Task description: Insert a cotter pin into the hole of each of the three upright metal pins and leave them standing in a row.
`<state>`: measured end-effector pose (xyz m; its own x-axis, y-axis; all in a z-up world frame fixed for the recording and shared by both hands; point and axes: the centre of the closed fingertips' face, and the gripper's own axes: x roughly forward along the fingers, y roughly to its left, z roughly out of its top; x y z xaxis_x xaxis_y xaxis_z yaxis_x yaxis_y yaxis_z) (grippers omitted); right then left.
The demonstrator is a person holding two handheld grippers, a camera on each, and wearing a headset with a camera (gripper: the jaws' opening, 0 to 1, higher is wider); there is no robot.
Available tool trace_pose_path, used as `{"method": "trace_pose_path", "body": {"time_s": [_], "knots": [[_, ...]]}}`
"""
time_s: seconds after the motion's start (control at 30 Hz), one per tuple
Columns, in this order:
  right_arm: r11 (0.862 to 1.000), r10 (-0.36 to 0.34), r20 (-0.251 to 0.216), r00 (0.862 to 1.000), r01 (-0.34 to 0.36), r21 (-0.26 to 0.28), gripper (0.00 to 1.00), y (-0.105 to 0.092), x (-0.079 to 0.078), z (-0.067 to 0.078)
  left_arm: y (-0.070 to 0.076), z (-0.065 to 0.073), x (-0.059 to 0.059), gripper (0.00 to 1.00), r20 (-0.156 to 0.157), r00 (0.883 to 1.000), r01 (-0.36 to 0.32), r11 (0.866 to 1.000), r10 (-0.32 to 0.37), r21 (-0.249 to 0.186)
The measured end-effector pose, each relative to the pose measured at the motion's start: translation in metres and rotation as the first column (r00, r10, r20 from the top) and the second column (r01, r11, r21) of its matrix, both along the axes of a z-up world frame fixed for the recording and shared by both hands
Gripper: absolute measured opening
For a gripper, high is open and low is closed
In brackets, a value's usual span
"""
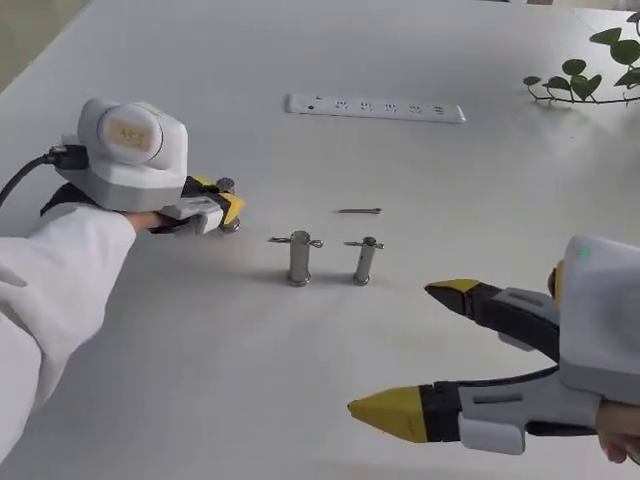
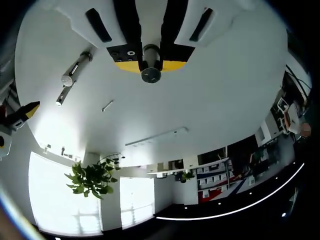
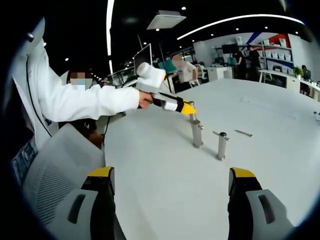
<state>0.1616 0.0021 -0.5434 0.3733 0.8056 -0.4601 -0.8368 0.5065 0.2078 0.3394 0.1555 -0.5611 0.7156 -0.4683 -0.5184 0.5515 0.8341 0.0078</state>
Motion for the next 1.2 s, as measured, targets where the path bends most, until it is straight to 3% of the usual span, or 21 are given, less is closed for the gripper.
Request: {"method": "trace_pose_path", "body": {"time_s": [0.17, 0.23, 0.27, 0.33, 0.47, 0.5, 0.53, 0.6, 0.67, 0.77, 0.93, 0.97, 1.03, 1.13, 1.2], "knots": [[1.0, -0.005, 0.003, 1.0, 0.005, -0.001, 0.92, -0.001, 0.001, 0.0, 0.01, 0.024, -0.006, 0.11, 0.016, 1.0, -0.002, 1.0, 0.002, -0.025], [1.0, -0.009, 0.007, 1.0, 0.009, 0.0, 0.92, -0.002, 0.002, 0.002, 0.012, 0.033, -0.013, 0.11, -0.057, 0.996, -0.074, 0.99, 0.068, -0.123], [1.0, -0.012, 0.011, 1.0, 0.012, -0.001, 0.92, -0.003, 0.002, 0.003, 0.009, 0.043, -0.018, 0.11, -0.03, 0.999, -0.039, 0.988, 0.035, -0.152], [1.0, -0.018, 0.014, 1.0, 0.018, 0.001, 0.92, -0.005, 0.003, 0.005, 0.005, 0.057, -0.028, 0.11, 0.038, 0.999, 0.023, 0.993, -0.018, -0.115], [0.998, -0.048, 0.007, 0.999, 0.048, 0.029, 0.91, -0.008, 0.004, 0.009, -0.004, 0.072, -0.049, 0.11, 0.057, 0.997, 0.06, 0.993, -0.054, -0.106], [0.998, -0.053, 0.01, 0.999, 0.053, 0.027, 0.91, -0.009, 0.004, 0.01, -0.01, 0.077, -0.055, 0.11, 0.109, 0.989, 0.108, 0.992, -0.101, -0.066], [0.998, -0.057, 0.011, 0.998, 0.057, 0.025, 0.91, -0.01, 0.005, 0.01, -0.014, 0.079, -0.06, 0.11, 0.133, 0.982, 0.138, 0.99, -0.132, -0.036], [0.997, -0.067, 0.012, 0.998, 0.067, 0.028, 0.91, -0.013, 0.005, 0.011, -0.021, 0.076, -0.073, 0.11, 0.114, 0.978, 0.175, 0.984, -0.172, -0.016], [0.997, -0.076, 0.015, 0.997, 0.075, 0.031, 0.91, -0.015, 0.005, 0.013, -0.027, 0.074, -0.083, 0.11, 0.116, 0.973, 0.202, 0.979, -0.201, 0.002], [0.996, -0.084, 0.019, 0.996, 0.083, 0.031, 0.91, -0.019, 0.005, 0.014, -0.036, 0.071, -0.094, 0.11, 0.102, 0.97, 0.226, 0.974, -0.222, -0.026], [0.995, -0.097, 0.023, 0.995, 0.096, 0.029, 0.91, -0.023, 0.007, 0.014, -0.047, 0.061, -0.108, 0.11, 0.095, 0.952, 0.29, 0.957, -0.29, 0.008], [0.995, -0.099, 0.024, 0.995, 0.099, 0.03, 0.91, -0.023, 0.007, 0.015, -0.049, 0.058, -0.11, 0.11, 0.083, 0.953, 0.294, 0.956, -0.293, -0.01], [0.994, -0.103, 0.022, 0.994, 0.103, 0.033, 0.91, -0.024, 0.007, 0.015, -0.055, 0.052, -0.117, 0.11, 0.029, 0.955, 0.295, 0.953, -0.294, -0.074], [0.995, -0.098, 0.027, 0.995, 0.098, 0.016, 0.91, -0.024, 0.007, 0.013, -0.061, 0.043, -0.121, 0.11, 0.026, 0.946, 0.323, 0.944, -0.322, -0.062], [0.995, -0.098, 0.023, 0.995, 0.098, 0.015, 0.91, -0.024, 0.007, 0.012, -0.064, 0.036, -0.127, 0.11, 0.001, 0.942, 0.334, 0.939, -0.335, -0.083]]}}
